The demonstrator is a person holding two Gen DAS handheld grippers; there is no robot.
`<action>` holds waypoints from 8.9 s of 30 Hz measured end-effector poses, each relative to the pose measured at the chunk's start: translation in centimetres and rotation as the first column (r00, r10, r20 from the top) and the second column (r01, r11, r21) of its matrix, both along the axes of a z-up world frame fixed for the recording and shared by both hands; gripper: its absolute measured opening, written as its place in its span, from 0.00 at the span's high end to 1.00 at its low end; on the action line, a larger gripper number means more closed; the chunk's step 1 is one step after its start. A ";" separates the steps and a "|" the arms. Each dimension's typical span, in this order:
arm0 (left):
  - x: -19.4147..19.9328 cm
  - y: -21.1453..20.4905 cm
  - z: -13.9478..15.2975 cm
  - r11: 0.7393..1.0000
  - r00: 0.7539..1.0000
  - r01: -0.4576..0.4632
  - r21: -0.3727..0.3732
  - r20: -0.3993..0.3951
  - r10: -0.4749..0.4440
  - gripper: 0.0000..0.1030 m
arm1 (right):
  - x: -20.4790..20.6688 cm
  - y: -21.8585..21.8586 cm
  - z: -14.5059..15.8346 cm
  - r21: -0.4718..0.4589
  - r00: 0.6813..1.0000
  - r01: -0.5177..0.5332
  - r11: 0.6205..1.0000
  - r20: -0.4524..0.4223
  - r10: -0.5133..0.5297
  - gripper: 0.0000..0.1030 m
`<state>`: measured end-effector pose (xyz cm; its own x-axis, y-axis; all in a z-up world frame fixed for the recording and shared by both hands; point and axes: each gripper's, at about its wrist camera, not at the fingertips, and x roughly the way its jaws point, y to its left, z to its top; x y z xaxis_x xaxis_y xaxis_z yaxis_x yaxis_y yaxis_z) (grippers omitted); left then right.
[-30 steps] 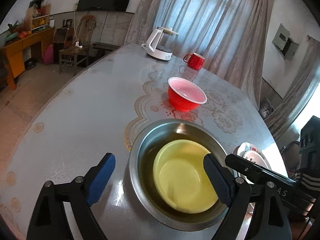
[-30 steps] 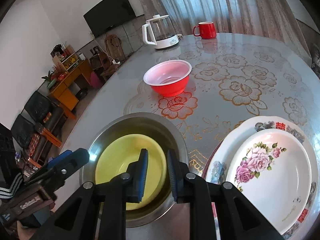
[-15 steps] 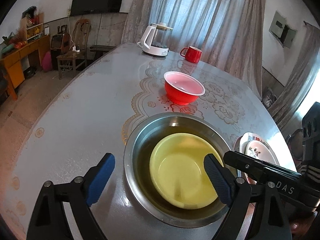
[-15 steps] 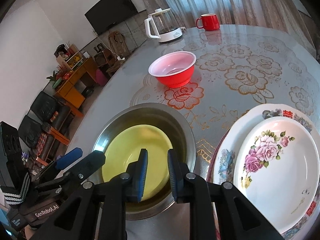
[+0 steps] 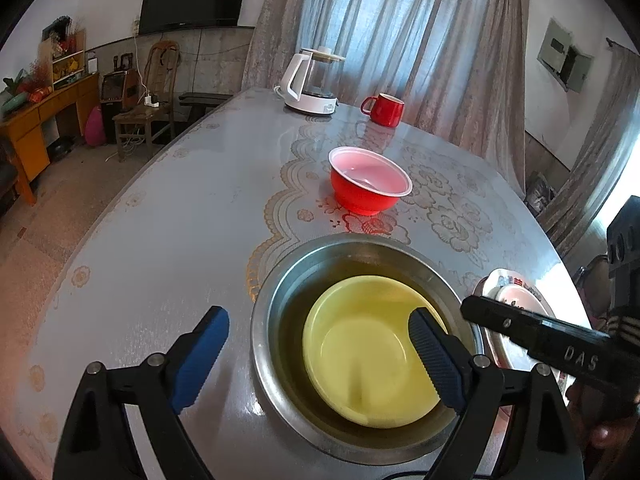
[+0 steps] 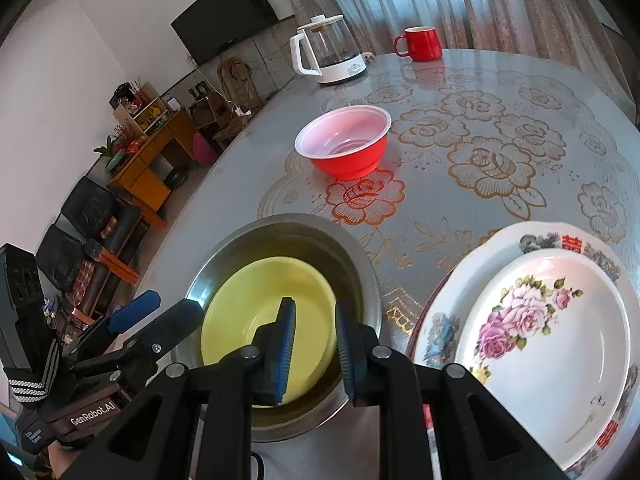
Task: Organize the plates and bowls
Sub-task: 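Move the right gripper to the pink-and-red bowl rim and close on it, then lift and carry the pink-and-red bowl over the yellow bowl with the right gripper, then lower the pink-and-red bowl into the yellow bowl and open the right gripper, then grasp the steel bowl rim with the right gripper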
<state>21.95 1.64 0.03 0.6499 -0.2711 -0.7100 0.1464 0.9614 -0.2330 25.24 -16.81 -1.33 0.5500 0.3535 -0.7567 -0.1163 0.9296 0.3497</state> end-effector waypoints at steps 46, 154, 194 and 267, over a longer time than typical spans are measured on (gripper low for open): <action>21.2 -2.5 -1.2 0.989 0.978 0.090 -0.120 -0.176 -0.110 0.17 | 20.3 -5.6 -3.6 0.089 0.972 0.164 0.982 -0.185 -0.146 0.65; -0.5 -2.9 0.6 0.986 0.986 0.164 -0.010 0.029 -0.163 0.62 | -1.7 -1.8 -0.2 0.273 0.996 0.068 0.960 -0.066 -0.052 0.89; 3.1 -2.0 0.0 0.993 0.994 0.107 0.058 0.020 -0.108 0.28 | 0.1 -1.9 -1.0 0.184 0.989 0.130 0.974 -0.098 -0.114 0.81; 4.0 9.5 -5.6 0.974 0.986 -0.107 -0.200 -0.145 0.078 0.50 | 2.6 0.8 -4.6 0.147 0.986 0.093 0.985 -0.152 -0.071 0.81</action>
<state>25.97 11.17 -5.57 0.5808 -0.3642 -0.7280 0.0124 0.8982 -0.4394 27.83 -16.02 -5.93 0.4701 0.4296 -0.7710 0.0204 0.8680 0.4961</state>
